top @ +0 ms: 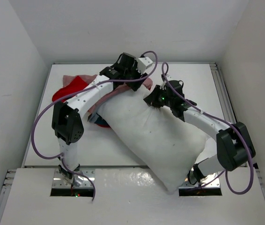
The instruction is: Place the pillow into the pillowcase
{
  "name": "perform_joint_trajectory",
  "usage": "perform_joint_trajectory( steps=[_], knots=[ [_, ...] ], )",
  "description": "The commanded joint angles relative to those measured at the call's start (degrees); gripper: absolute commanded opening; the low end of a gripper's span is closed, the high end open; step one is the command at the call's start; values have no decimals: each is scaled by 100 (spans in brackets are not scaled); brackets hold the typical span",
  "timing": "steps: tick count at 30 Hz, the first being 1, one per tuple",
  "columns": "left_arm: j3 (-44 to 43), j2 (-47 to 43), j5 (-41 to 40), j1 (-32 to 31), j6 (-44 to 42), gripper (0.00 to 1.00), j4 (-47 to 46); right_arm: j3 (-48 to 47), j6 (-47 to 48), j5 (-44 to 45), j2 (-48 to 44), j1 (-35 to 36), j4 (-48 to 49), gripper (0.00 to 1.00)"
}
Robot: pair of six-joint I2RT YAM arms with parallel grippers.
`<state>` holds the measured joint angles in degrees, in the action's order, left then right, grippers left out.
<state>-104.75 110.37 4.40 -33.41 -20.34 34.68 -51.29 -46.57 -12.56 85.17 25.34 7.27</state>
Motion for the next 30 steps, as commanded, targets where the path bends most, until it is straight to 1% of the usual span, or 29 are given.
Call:
perform_joint_trajectory(
  steps=[1,4,6,7,9,10,11,12,15,18,19,20,21,22,26,30],
  knots=[
    [-292,-235,8,-61,92,59,-374,-13,-72,-344,-360,182,398,0],
    [-187,-252,25,-69,74,57,-313,-109,-28,-335,-299,182,188,0],
    [-90,-235,139,-61,74,51,-251,-267,77,-326,-246,199,-57,0],
    [-72,-226,261,-52,74,42,-233,-337,95,-292,-229,208,-120,0],
    [-81,-191,342,-43,74,31,-111,-347,113,-247,-272,208,-190,0],
    [-89,-174,377,-43,91,19,-75,-295,130,-178,-299,208,-191,0],
    [-107,-165,377,-43,100,15,-58,-259,122,-133,-334,199,-173,0],
    [-185,-165,386,-52,126,13,-5,-233,104,-107,-377,208,-147,0],
    [-431,-182,456,-122,74,13,109,-171,34,-115,-378,208,-103,0],
    [-616,-208,430,-245,4,18,153,-250,-28,-168,-369,234,-103,0],
    [-678,-209,343,-280,-5,32,145,-276,-19,-168,-386,252,-85,0],
    [-678,-217,281,-306,-66,37,119,-268,-28,-159,-421,252,-33,0],
    [-661,-252,202,-324,-110,39,118,-268,-28,-133,-448,269,-6,0],
    [-539,-261,36,-324,-137,41,92,-250,-45,-142,-457,269,29,0],
    [-55,-402,-255,-237,-207,40,-92,-233,-89,-177,-404,296,90,0],
    [25,-384,-326,-210,-234,40,91,-241,-81,-186,-422,357,12,0]
  ],
)
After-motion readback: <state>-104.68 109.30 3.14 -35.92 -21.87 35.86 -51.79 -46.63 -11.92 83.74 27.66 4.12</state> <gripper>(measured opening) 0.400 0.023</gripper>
